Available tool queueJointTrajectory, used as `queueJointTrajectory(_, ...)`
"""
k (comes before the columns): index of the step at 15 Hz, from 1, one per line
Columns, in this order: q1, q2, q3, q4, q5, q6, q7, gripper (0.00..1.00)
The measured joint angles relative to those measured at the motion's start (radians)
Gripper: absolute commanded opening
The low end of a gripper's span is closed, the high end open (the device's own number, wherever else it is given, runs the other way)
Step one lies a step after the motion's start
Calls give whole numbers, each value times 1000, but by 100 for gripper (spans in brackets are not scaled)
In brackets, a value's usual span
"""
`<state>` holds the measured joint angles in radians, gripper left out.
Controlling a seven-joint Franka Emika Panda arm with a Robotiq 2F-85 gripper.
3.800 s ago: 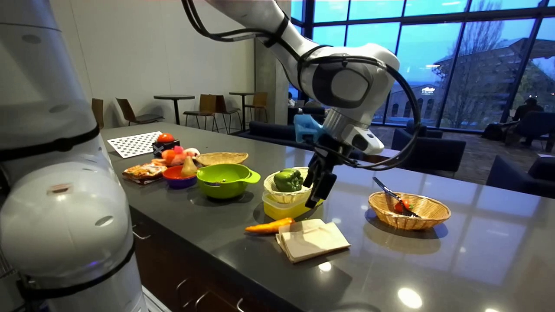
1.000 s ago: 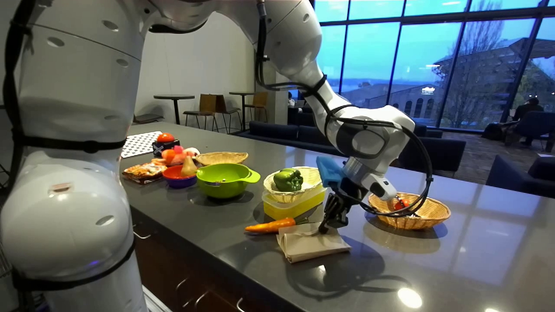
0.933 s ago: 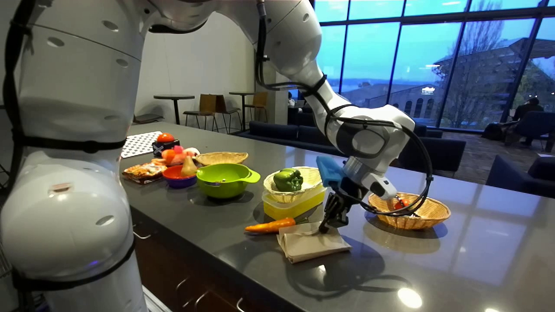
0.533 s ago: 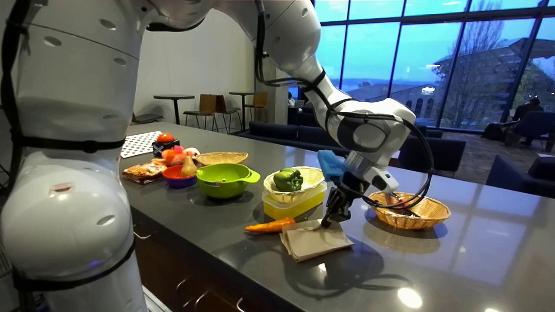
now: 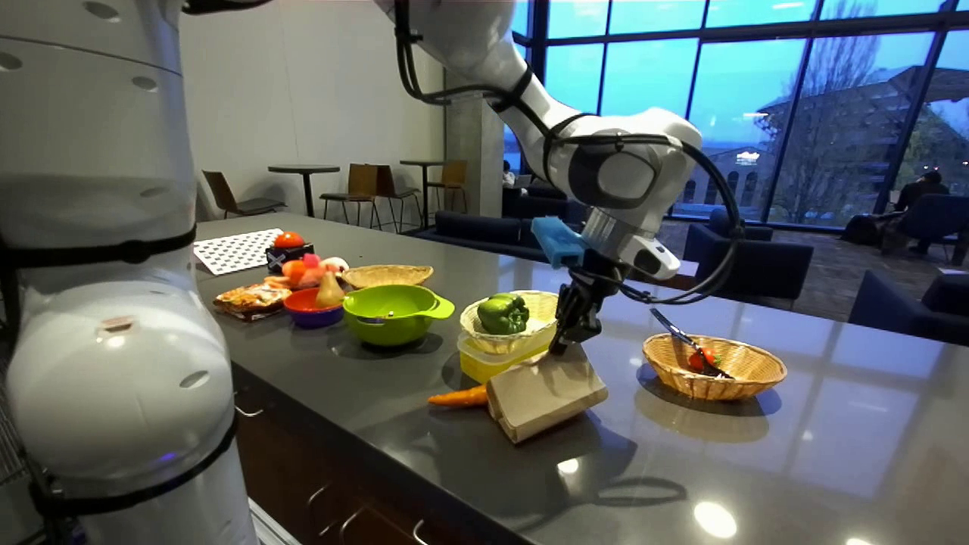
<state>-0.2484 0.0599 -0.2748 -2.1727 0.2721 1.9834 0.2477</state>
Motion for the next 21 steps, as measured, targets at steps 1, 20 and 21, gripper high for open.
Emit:
queueJointTrajectory(1,5,-38,3,-16,-21,-4,6,0)
queueJointTrajectory(20,52,-444,196,-99,-253,-300,95,0)
queueJointTrajectory(21,61,-447,207,-95,-255,-312,95,0)
